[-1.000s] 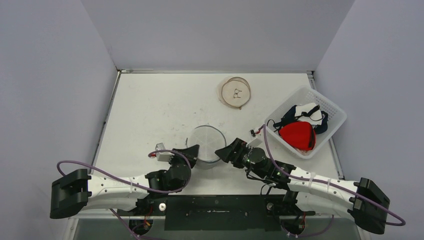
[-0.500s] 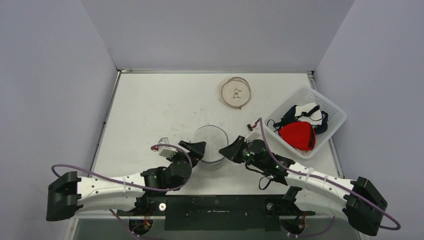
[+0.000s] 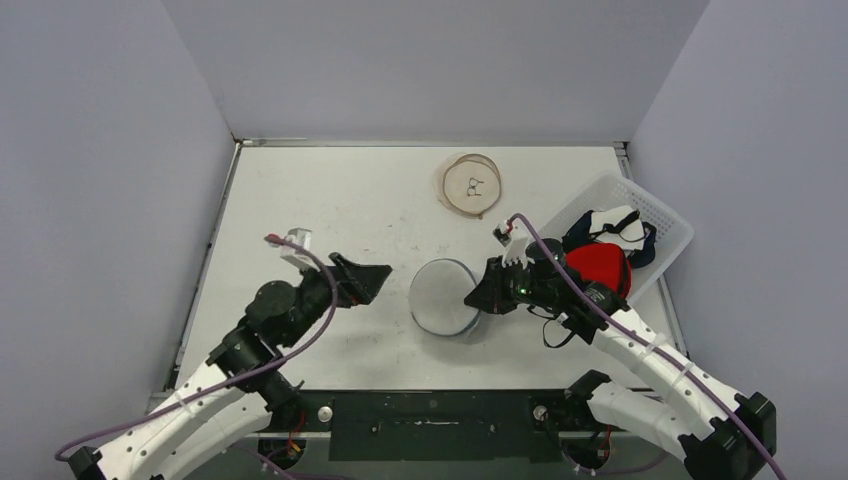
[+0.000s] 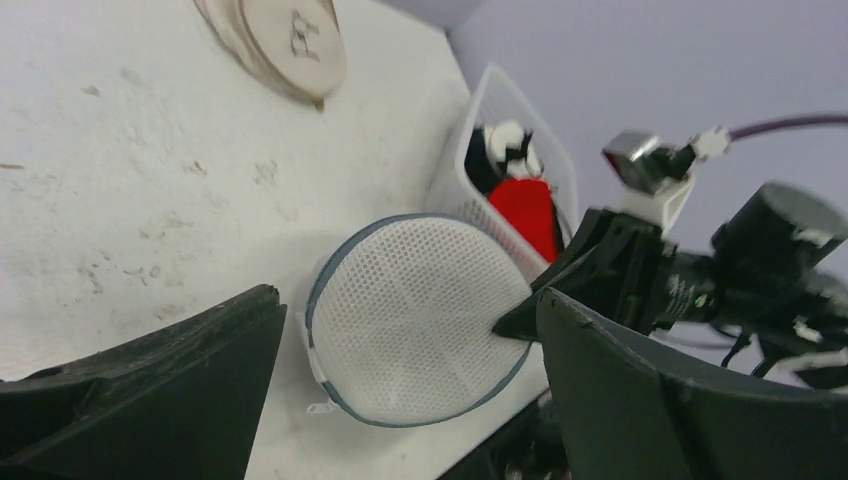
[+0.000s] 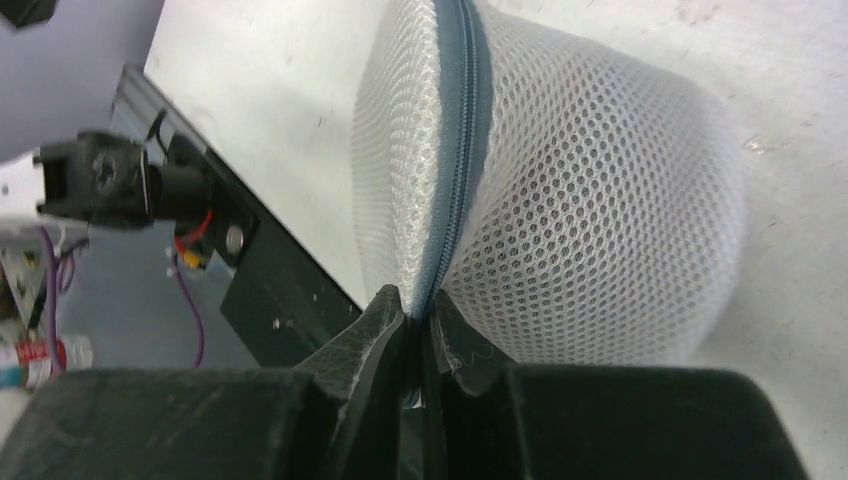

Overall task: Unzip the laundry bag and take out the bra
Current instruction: Unzip the laundry bag at the center of the board.

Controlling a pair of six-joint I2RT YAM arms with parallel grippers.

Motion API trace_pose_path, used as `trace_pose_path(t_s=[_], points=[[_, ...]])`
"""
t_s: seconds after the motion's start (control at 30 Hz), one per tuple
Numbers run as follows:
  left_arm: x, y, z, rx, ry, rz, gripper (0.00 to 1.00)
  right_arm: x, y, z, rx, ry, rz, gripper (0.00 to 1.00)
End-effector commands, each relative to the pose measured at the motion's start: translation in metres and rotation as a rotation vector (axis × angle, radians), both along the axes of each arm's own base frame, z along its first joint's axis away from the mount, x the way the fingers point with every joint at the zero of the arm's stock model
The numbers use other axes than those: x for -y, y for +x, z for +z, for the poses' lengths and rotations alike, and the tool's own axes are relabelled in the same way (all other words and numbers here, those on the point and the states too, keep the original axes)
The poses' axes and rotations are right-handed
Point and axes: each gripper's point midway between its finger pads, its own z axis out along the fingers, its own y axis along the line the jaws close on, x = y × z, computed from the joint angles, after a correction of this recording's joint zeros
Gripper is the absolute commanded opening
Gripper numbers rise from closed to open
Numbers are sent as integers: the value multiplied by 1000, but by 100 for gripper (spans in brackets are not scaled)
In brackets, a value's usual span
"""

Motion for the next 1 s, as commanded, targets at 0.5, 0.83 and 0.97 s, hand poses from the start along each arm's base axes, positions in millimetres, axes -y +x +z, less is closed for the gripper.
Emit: trace_pose_path(t_s=[0.5,0.83,0.97], points=[[95,-58,-40,18,71,-811,96,-4,-73,61,144,138,419,5],[81,-48,-47,-10,203,-731,96,-3,-81,79,195,169,451,5],[75,-58,-45,2,214,-745,96,-4,-85,86,211,198,469,5]])
